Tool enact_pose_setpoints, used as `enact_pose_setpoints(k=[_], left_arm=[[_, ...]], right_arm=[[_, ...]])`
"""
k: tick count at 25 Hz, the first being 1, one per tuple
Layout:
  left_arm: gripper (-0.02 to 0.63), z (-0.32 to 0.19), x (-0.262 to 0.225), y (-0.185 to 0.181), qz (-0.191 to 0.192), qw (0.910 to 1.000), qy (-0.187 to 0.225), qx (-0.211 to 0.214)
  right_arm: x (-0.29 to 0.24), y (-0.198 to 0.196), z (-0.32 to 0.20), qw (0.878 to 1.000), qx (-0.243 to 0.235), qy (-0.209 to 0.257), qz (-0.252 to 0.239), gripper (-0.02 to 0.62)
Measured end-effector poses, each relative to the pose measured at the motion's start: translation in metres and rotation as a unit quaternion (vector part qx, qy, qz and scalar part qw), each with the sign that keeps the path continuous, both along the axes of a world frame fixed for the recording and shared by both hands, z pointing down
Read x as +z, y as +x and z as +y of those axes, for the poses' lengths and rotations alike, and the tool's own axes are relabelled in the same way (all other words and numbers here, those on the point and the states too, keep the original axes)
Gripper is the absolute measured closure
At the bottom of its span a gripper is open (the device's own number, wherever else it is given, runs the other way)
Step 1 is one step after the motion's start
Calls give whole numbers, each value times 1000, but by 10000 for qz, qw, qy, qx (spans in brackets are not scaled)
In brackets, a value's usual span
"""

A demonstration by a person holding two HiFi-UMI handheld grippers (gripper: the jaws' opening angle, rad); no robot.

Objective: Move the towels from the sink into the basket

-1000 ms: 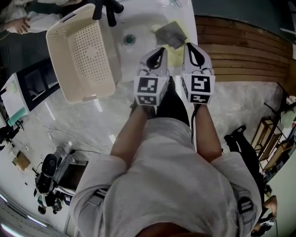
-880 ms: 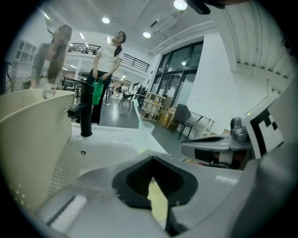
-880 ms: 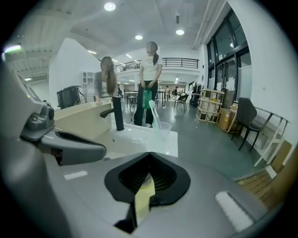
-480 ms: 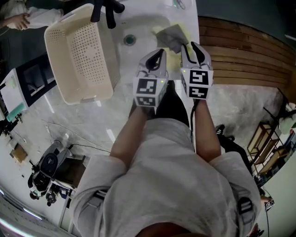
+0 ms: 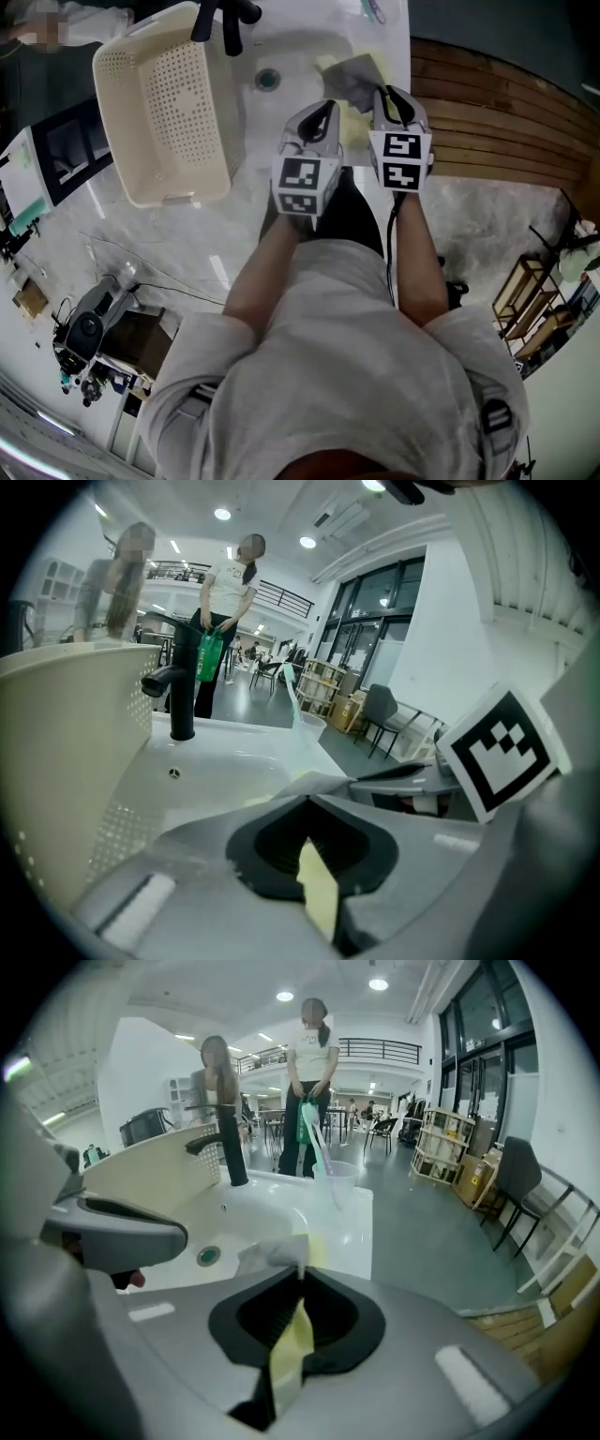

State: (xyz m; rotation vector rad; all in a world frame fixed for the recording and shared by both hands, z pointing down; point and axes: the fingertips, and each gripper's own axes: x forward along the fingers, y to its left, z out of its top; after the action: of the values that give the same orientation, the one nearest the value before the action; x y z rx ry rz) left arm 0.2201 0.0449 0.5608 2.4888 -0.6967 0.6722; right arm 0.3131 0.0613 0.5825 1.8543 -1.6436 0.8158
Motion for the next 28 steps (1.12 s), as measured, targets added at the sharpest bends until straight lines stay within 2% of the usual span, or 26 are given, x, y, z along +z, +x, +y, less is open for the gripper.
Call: enact_pose_setpoints(k=[1,14,28], left_arm=[[591,-1,0,0,0,10000,6,-18],[590,-15,-27,-4,158,9993,285,-170],[591,-25,-79,-21,442,9952,764,-421]], right_arm=[[-1,1,-1,10000,-27,-6,59,581],[-51,-12,-25,9978,-276,577,186,585],[-120,-48,-42,9891,-665,1262,363,586]])
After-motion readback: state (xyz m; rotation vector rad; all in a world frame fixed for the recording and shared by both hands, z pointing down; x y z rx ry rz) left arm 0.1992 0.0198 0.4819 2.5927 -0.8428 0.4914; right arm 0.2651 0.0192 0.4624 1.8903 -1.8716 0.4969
